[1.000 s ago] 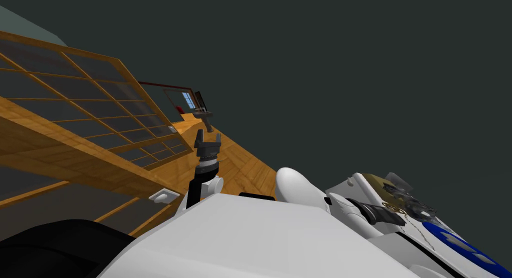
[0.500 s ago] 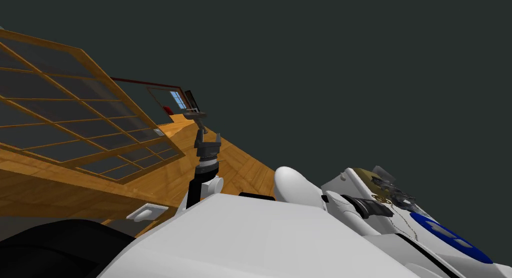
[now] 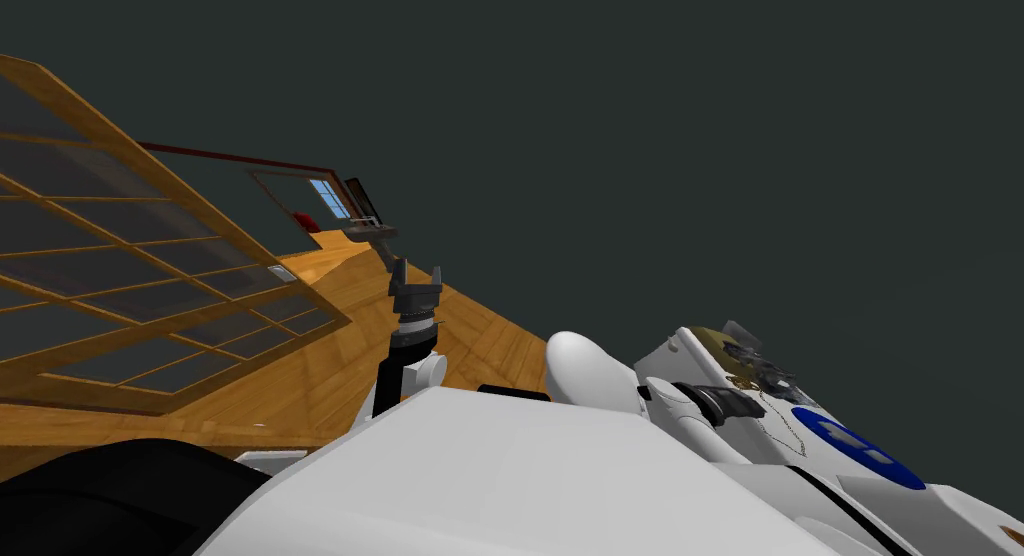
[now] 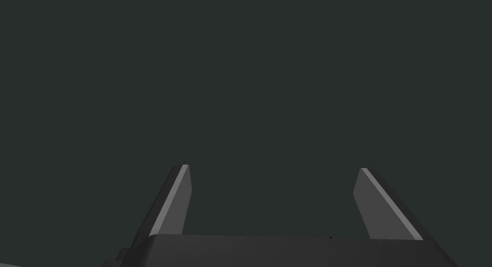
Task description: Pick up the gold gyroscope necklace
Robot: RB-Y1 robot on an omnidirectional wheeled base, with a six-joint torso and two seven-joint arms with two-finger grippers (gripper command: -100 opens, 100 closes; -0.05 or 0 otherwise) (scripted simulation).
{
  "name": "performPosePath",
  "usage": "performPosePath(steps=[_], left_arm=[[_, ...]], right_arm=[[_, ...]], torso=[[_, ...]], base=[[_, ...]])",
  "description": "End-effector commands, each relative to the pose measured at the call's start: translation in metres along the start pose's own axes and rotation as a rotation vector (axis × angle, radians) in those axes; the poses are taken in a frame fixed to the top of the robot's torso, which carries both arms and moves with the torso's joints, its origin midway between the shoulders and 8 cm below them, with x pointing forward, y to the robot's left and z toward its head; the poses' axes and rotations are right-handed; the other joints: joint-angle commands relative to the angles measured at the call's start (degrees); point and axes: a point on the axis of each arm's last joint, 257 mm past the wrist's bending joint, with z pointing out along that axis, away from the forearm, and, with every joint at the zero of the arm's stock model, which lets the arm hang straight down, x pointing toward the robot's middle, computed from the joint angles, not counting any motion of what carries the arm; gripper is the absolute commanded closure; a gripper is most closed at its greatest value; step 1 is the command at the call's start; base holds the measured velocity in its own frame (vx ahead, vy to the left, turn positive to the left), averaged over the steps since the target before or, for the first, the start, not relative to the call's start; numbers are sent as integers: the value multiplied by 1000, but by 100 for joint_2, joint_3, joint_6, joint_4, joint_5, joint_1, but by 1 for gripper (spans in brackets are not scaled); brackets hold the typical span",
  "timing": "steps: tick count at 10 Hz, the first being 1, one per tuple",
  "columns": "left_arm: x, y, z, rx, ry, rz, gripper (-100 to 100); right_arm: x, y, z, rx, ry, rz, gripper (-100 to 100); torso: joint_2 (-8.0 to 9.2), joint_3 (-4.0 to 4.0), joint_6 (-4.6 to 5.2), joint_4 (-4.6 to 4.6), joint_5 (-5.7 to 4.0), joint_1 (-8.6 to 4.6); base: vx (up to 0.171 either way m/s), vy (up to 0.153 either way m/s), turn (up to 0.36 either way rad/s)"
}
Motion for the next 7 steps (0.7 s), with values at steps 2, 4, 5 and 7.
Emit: performPosePath(steps=[2,4,5,7], left_arm=[[0,0,0,0,0,0,0],[0,0,0,0,0,0,0],[0,0,0,0,0,0,0],[0,0,0,0,0,0,0]], right_arm=[[-15,4,-4,-8,-35,-6,100],[-23,10,-8,-22,-46,1,100],[-29,7,-8,-12,-70,-15,100],[-26,8,-8,-14,-59,-9,0]], torso=[[-1,-2,6,-2,-1,3],[-2,-2,-9,-1,-1,-2],[-3,-4,9,-5,-4,-3],[1,-2,-4,-3,-3,-6]], base=[[43,32,-166],[31,15,-99],[39,29,-143],[7,6,-5]])
